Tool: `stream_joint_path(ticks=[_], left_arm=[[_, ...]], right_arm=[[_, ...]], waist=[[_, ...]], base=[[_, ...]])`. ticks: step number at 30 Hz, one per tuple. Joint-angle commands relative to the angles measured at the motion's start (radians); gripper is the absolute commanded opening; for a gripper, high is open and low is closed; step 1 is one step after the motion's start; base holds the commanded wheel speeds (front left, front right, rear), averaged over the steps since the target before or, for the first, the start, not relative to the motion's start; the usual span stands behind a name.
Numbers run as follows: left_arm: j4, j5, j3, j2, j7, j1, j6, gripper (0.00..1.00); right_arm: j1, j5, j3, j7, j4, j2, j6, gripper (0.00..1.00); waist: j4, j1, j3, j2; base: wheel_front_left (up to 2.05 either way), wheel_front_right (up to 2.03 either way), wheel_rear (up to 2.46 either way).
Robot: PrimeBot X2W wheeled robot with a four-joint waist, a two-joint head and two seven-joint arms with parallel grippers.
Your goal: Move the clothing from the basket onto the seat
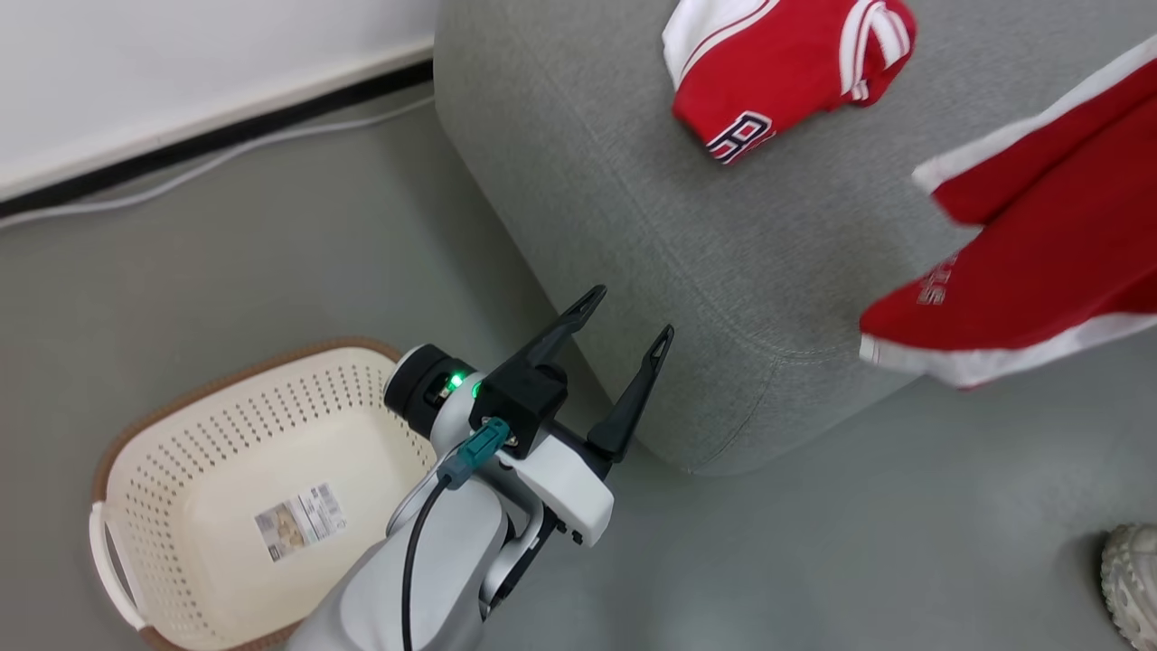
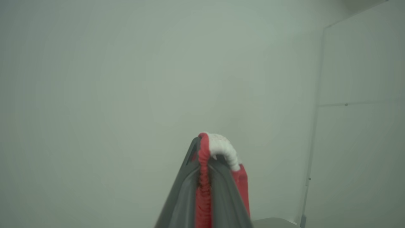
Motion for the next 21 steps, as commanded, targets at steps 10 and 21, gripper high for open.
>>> stream_joint_path(ticks=[10, 21], left_arm=[[0.036, 0.016, -0.039, 0.001, -0.006, -0.133, 0.013, 1.00], [0.076, 0.022, -0.088, 0.001, -0.006, -0.178, 0.027, 1.00]], right_arm=[[-0.226, -0.069, -0.170, -0.006, 0.138, -0.127, 0.003, 0.00], [-0.516, -0.229, -0.362, -0.006, 0.368, -0.261, 0.003, 0.00]], waist=[[0.087, 0.0000, 0.213, -0.0001], [0.174, 0.0000, 0.346, -0.0001]], base=[[0.00, 0.00, 0.00], [0.00, 0.00, 0.00]])
